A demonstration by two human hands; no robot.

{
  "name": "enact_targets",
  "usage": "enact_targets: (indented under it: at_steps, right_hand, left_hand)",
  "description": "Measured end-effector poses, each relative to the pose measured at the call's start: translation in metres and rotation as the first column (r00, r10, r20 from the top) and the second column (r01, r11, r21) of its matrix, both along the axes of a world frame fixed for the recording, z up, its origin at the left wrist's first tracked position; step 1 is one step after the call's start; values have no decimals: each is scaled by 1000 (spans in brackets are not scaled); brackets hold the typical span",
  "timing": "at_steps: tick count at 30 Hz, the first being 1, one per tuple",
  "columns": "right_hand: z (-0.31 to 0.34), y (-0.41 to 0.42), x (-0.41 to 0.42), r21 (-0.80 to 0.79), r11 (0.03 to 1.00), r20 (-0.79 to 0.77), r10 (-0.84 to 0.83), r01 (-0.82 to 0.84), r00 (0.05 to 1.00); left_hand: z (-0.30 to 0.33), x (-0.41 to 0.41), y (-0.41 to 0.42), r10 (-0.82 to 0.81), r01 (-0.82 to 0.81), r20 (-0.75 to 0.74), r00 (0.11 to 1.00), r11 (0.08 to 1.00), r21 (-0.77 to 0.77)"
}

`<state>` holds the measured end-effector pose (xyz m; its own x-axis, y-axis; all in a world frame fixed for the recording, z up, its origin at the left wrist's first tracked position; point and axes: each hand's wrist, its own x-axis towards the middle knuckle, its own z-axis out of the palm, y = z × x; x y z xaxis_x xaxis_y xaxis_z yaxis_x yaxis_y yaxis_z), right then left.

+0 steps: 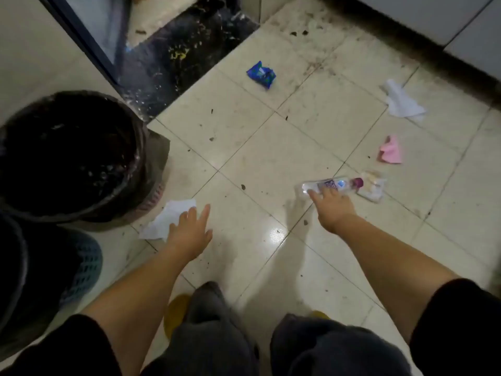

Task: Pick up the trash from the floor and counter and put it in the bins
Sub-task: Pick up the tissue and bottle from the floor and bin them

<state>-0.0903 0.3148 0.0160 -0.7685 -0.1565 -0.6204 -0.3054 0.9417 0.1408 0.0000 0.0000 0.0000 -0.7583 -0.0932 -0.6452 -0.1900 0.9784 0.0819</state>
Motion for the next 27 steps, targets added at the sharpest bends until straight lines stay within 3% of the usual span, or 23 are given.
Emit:
enact_targets:
  at_steps: [4,7,9,16,18,21,23,27]
  right_hand:
    - [-66,4,-35,96,992,-88,91,-82,992]
    - [-94,-3,-55,173,976,-47,140,-130,989]
    - [-97,-11,-62,195,972,-32,138,-130,990]
    - [-110,-13,-67,149,982,-72,127,-116,989]
    - [-112,-12,-68,128,983,-72,142,-132,987]
    - [-110,-18,-72,96,980,-77,180,-173,981]
    - [-103,-32,-77,81,977,-94,206,-198,974]
    - [-66,-80,-95,9,960,-160,278,-280,947]
  left_hand:
    - [-84,-7,-28,220,-221,-23,975,974,-54]
    - [-129,-11,-42,376,-375,55,925,927,-29]
    - [-140,-15,-49,397,-396,36,917,918,-36]
    - [-141,-10,-61,308,-317,-118,944,945,-74]
    - [-138,-13,-59,316,-321,-87,945,945,-54]
    - [-130,-20,-54,506,-506,-11,862,862,-1]
    - [-117,-24,-45,524,-521,-12,852,849,83]
    - [-56,-39,-12,445,-396,-110,889,866,307]
